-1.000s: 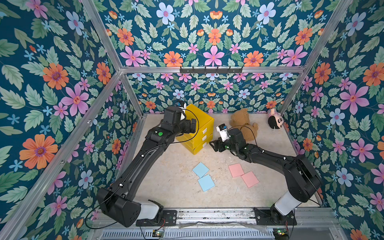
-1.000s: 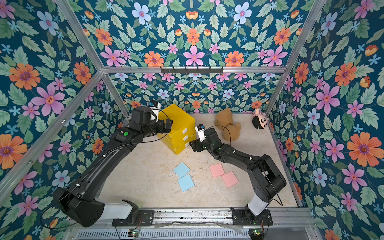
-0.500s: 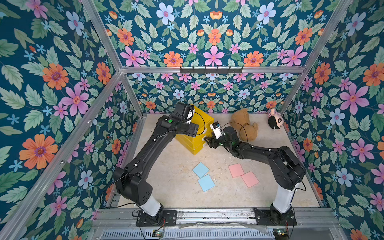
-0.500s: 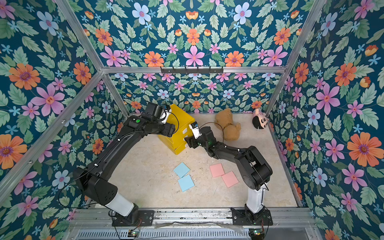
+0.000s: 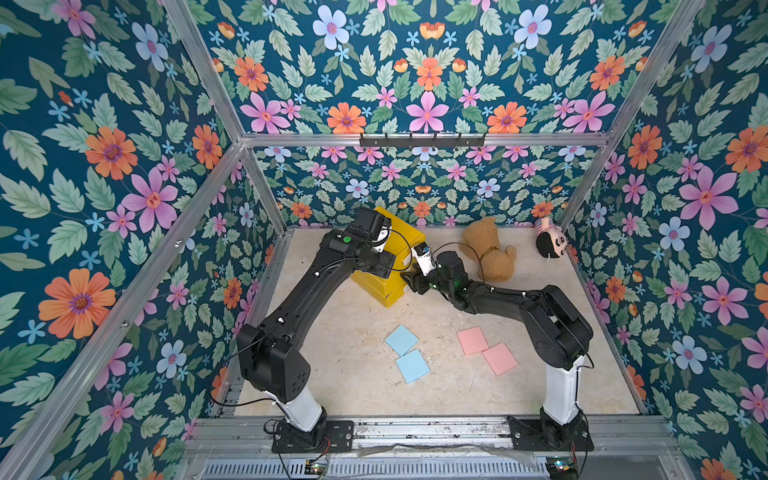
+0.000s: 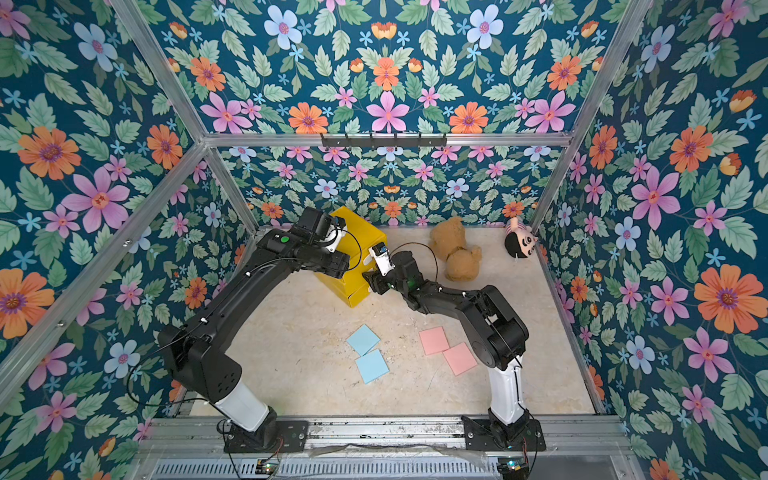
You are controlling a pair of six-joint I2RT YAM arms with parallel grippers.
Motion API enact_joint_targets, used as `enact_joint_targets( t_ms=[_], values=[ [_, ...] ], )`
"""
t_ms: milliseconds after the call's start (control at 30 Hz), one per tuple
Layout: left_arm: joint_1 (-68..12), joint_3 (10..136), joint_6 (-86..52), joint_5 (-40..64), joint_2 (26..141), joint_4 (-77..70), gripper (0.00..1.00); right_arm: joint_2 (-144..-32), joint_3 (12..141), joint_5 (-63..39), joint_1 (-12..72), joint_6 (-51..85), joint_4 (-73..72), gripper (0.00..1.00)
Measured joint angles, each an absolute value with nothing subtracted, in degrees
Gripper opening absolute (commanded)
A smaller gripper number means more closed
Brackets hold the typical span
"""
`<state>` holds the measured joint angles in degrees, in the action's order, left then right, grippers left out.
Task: Please put the sticky notes in the drawer by color
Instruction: Open the drawer in the storage box.
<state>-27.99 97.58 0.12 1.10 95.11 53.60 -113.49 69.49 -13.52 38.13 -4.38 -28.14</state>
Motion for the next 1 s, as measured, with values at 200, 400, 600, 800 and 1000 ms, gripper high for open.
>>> enact_joint_targets(
  t_ms=[200, 400, 600, 800, 1000],
  values=[
    [-27.9, 97.6, 0.1, 0.9, 95.3, 53.6, 0.73, -114.1, 70.4, -13.8, 38.1, -4.8, -27.1, 0.57],
    [-27.9, 97.6, 0.1, 0.9, 95.3, 53.8, 0.74, -114.3, 70.3, -14.5, 38.2, -5.2, -26.7, 0.52],
    [-27.9, 97.6, 0.1, 1.0, 95.3, 54.0, 0.74, -114.3, 69.6, -14.6, 38.2, -5.4, -27.0, 0.47],
    [-27.9, 97.6, 0.1, 1.0, 95.3, 54.1, 0.74, -113.8, 68.7, -14.4, 38.2, -5.5, -27.5, 0.45],
    [-27.8, 97.5, 0.1, 0.9, 95.3, 54.2, 0.75, -112.8, 67.0, -13.8, 38.1, -5.6, -28.4, 0.45]
  ],
)
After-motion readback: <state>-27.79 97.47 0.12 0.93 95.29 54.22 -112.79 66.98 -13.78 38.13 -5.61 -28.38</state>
